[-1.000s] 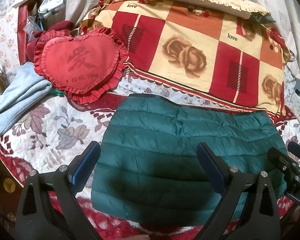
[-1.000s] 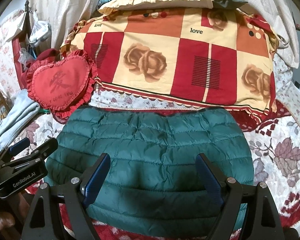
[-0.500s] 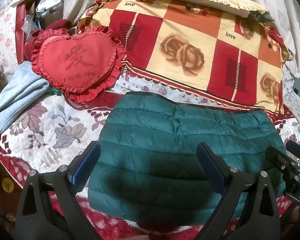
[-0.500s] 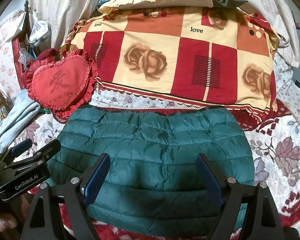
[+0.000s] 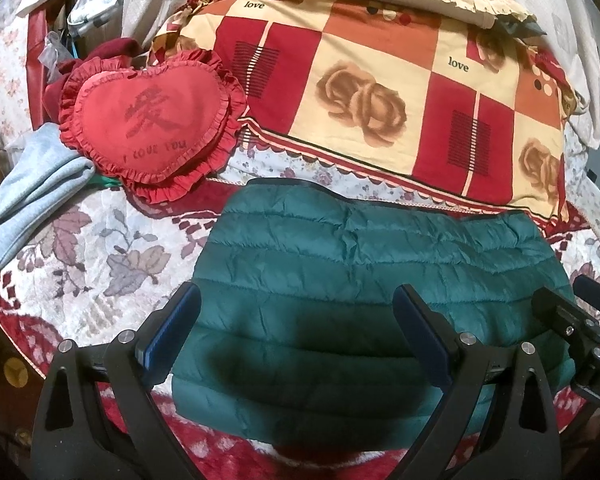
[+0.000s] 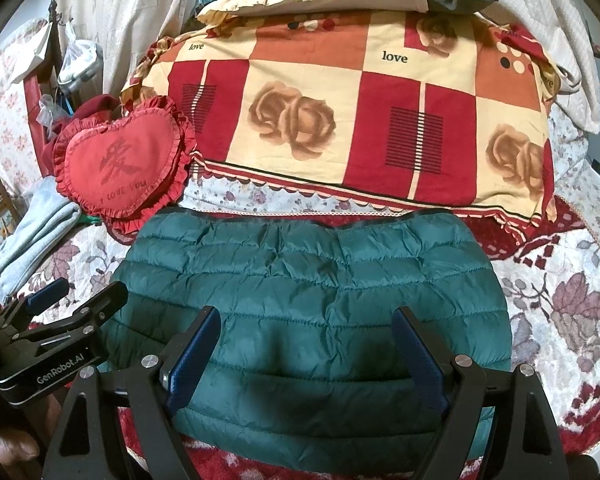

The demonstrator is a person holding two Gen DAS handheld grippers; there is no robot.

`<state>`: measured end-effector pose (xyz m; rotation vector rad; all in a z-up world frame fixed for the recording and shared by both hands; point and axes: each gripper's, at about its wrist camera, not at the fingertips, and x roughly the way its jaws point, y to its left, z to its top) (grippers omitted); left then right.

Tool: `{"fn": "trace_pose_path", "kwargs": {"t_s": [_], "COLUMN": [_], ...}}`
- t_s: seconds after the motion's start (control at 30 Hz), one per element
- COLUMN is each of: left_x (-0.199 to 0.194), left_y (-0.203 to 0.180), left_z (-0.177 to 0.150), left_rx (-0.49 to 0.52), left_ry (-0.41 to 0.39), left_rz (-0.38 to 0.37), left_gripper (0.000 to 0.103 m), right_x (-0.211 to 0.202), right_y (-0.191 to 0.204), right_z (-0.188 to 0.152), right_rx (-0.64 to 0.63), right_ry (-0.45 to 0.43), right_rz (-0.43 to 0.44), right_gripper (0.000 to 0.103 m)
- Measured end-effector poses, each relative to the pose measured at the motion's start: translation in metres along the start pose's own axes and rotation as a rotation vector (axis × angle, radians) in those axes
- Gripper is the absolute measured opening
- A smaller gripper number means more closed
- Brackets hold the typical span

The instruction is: Fold large clothes

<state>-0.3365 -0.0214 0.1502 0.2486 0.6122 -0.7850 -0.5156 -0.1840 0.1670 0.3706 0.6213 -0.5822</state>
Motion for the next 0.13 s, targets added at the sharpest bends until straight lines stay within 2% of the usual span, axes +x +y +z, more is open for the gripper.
{"fn": "trace_pose_path", "kwargs": {"t_s": [0.13], "left_x": [0.001], "left_y": [-0.0009], "left_z": [-0.0006], "left_rx": [0.001], "left_ry": [0.004], "left_rz": [-0.009], "left_gripper": [0.097], "right_x": [-0.0001], "right_y": [0.0], "right_z": [-0.0002], "right_rx": [0.001], "right_ry": [-0.001], "right_rz": [0.0], "right_gripper": [0.085]}}
